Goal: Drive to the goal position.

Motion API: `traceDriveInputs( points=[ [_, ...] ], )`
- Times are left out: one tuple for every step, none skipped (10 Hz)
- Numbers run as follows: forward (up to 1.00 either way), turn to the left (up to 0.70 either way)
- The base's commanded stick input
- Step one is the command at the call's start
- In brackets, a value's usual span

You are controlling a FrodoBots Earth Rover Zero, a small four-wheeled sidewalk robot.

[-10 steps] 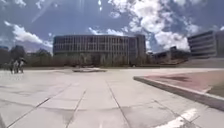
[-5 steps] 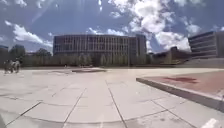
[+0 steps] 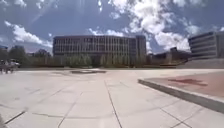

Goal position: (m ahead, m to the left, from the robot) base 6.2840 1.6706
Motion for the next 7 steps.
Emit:
traceDriveInputs(
  points=[
    [0.7,0.0],
    [0.7,0.0],
    [0.7,0.0],
    [0.7,0.0],
    [0.7,0.0],
    [0.7,0.0],
    [0.7,0.0]
  ],
)
